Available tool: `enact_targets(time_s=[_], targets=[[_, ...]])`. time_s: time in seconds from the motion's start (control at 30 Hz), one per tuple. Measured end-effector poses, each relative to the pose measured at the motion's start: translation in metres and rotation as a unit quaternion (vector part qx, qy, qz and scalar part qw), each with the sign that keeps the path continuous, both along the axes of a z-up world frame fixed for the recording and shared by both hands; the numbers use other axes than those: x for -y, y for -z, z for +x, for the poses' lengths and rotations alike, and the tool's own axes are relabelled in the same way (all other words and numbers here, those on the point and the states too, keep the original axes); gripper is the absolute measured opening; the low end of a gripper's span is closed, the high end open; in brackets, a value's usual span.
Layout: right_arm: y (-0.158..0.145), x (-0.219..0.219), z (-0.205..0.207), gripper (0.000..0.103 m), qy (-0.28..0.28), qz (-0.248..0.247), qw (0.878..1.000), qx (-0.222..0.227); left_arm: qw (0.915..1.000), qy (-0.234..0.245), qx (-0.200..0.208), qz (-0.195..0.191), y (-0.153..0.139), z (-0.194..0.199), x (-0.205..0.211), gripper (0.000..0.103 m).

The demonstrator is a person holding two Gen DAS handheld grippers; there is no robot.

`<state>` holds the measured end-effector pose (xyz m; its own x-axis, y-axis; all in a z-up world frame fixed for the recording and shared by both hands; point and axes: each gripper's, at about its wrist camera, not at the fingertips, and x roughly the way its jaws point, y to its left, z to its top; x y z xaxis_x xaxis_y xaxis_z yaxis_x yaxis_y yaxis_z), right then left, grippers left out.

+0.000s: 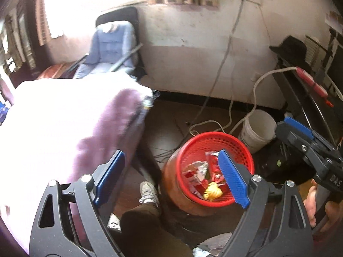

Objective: Collect trash
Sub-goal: 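Swing both tools back toward the table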

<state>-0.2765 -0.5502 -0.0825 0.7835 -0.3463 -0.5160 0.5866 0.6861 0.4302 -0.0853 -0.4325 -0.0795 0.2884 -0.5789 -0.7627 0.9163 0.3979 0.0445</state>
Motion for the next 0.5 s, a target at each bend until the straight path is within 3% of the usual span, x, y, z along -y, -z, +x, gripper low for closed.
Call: enact_targets(time_s=[0.23, 0.5], targets=[[-0.027, -0.034, 0.014, 0.083, -0.032, -0.032, 0.999, 0.004, 0.9973, -0.058, 0.027, -0.036, -0.037, 0.031, -0.048, 0.088], [-0.051, -0.078, 0.038, 0.089, -0.078, -0.055, 0.995, 0.0, 0.987, -0.131, 0.06, -0.071, -0.072, 0.071, -0.124, 0.092]])
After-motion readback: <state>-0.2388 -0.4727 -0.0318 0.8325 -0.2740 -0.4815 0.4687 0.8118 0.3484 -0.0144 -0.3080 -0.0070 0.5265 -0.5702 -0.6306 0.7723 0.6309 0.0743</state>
